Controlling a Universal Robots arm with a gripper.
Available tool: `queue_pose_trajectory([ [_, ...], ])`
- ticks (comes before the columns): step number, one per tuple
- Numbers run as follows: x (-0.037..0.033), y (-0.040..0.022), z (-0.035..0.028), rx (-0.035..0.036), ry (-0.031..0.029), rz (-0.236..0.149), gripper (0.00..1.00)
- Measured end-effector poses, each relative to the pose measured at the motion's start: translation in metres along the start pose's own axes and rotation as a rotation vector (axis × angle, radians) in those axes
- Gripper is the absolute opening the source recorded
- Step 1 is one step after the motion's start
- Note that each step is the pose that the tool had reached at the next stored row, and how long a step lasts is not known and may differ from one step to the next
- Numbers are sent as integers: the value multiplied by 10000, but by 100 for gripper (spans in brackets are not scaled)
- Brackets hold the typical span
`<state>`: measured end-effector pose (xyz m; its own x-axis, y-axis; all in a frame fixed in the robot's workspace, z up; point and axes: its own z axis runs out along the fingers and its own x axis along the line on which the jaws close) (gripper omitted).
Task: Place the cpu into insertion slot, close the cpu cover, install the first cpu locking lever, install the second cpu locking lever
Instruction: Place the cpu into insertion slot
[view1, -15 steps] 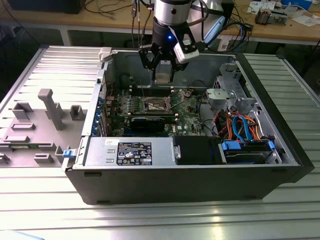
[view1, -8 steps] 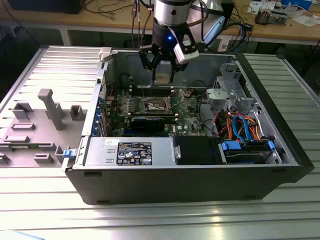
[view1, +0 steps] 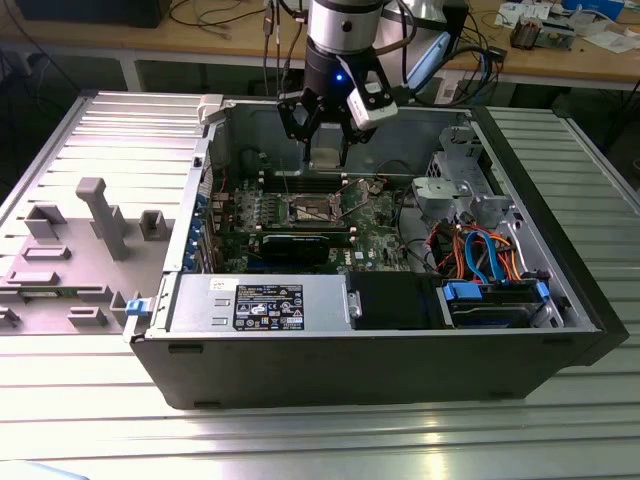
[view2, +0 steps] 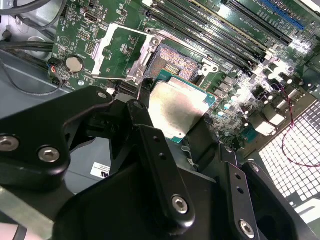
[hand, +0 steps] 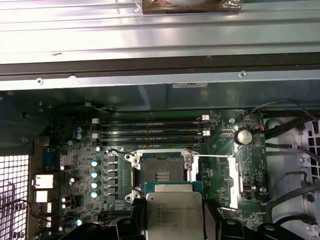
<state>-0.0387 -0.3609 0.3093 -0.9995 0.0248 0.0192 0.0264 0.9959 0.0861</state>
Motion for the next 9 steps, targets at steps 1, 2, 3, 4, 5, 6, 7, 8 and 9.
queue_pose_trajectory([
  [1, 0, 0, 2, 1, 0, 1, 55],
  [2, 0, 0, 3, 1, 0, 0, 55],
  [3, 0, 0, 6, 0, 0, 0, 55],
  [4, 0, -1, 8, 1, 0, 0, 55],
  [5, 0, -1, 9, 1, 0, 0, 55],
  [6, 0, -1, 11, 1, 0, 0, 55],
  [7, 0, -1, 13, 0, 0, 0, 55],
  [8, 0, -1, 15, 0, 0, 0, 55],
  [9, 0, -1, 18, 1, 0, 0, 55],
])
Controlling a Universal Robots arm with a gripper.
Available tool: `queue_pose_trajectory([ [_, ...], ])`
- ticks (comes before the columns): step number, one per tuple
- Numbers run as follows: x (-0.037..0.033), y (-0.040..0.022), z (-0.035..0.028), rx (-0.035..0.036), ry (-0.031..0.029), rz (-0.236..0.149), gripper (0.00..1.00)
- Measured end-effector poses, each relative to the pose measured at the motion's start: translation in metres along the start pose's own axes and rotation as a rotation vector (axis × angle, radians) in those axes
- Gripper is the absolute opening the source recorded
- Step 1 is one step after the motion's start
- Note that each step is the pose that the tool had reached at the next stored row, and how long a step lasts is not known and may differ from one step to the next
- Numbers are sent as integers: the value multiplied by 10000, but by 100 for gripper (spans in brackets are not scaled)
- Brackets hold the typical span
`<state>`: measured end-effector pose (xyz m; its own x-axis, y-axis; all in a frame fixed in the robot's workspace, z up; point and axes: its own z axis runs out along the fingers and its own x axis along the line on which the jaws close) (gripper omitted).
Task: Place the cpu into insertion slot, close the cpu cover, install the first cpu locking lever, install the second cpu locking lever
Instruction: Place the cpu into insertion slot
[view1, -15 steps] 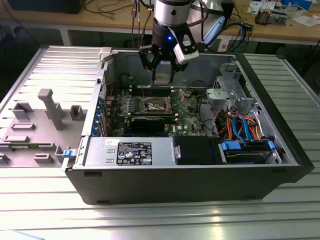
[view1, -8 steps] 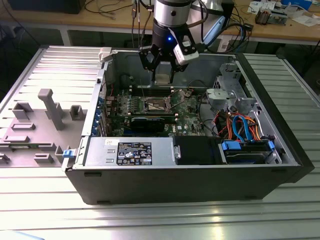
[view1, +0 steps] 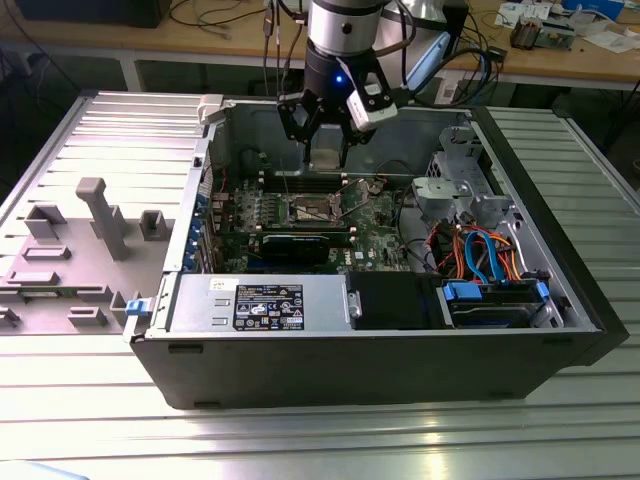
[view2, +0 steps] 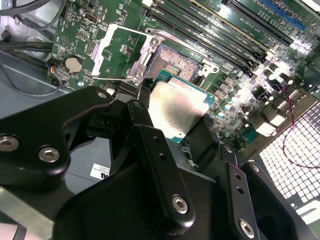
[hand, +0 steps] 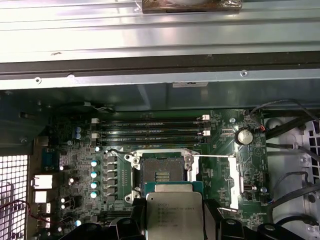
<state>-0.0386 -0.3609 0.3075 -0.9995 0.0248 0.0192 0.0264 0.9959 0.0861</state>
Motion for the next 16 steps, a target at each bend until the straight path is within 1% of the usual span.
queue_pose_trajectory([
  [16, -1, -3, 34, 0, 0, 0, 55],
])
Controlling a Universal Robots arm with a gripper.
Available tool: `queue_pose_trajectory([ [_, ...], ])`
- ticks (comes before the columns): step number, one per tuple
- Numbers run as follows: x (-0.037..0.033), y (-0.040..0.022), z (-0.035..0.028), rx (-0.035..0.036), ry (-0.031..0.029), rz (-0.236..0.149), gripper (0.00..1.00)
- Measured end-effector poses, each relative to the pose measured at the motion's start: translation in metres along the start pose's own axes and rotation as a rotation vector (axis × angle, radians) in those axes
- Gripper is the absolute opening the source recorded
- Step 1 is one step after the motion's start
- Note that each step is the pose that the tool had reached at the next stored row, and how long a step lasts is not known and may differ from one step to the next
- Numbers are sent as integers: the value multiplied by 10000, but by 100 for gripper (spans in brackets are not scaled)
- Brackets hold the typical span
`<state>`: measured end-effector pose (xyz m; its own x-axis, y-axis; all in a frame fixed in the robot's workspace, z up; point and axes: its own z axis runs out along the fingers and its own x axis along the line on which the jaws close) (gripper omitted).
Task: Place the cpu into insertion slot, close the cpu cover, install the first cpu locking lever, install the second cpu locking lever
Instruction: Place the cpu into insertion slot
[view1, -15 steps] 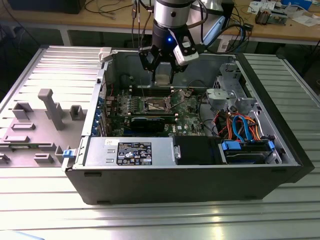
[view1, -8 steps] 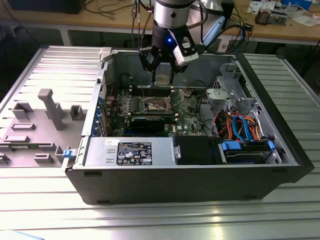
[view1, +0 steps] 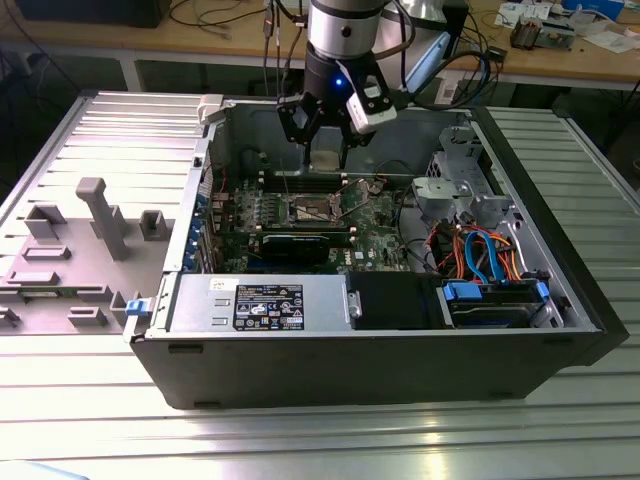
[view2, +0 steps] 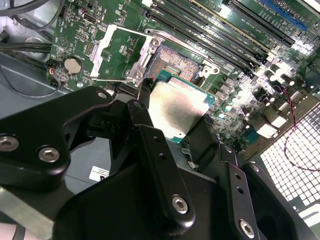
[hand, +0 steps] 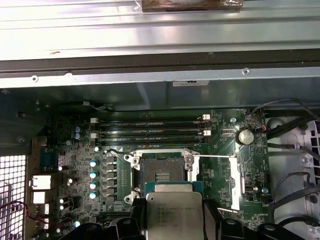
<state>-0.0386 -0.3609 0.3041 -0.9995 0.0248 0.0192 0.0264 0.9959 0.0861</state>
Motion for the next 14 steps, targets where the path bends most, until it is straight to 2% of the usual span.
queue_pose_trajectory([
  [14, 0, -2, 28, -1, 0, 0, 55],
])
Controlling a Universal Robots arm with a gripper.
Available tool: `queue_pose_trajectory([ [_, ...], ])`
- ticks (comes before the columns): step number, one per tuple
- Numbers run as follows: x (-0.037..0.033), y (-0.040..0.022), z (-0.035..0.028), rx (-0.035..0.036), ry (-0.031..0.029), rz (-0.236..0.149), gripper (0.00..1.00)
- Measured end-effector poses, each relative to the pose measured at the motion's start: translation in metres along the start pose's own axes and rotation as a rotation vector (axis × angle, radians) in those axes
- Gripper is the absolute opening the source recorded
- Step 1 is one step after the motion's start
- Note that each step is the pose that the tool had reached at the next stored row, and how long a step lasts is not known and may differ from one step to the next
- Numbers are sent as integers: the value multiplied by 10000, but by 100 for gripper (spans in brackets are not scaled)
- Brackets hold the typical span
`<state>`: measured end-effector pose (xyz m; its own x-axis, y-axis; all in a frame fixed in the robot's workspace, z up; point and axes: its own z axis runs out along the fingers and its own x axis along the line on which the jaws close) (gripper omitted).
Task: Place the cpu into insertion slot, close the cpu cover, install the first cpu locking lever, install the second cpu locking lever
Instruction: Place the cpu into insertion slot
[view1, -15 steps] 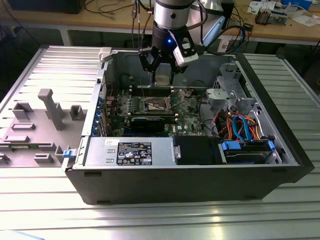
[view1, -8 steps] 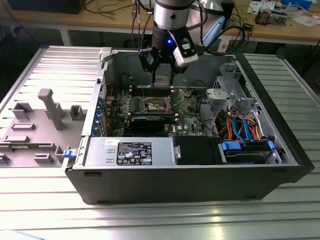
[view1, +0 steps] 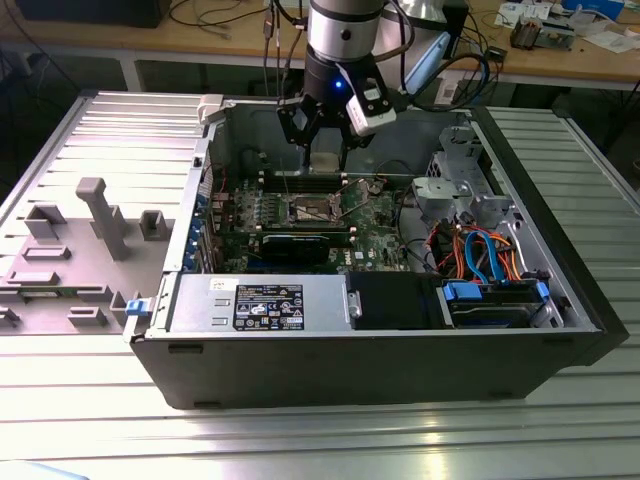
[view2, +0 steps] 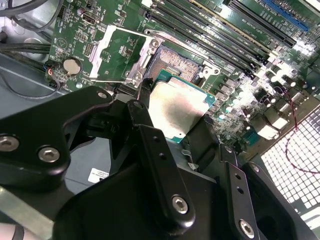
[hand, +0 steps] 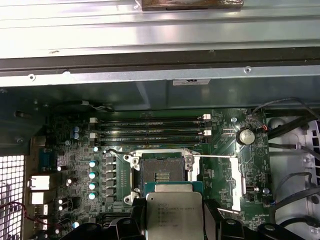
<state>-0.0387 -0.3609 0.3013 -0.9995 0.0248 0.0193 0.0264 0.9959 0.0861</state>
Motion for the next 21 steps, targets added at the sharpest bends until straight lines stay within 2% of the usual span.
queue_pose_trajectory([
  [21, -1, -4, 49, 1, 0, 0, 55],
])
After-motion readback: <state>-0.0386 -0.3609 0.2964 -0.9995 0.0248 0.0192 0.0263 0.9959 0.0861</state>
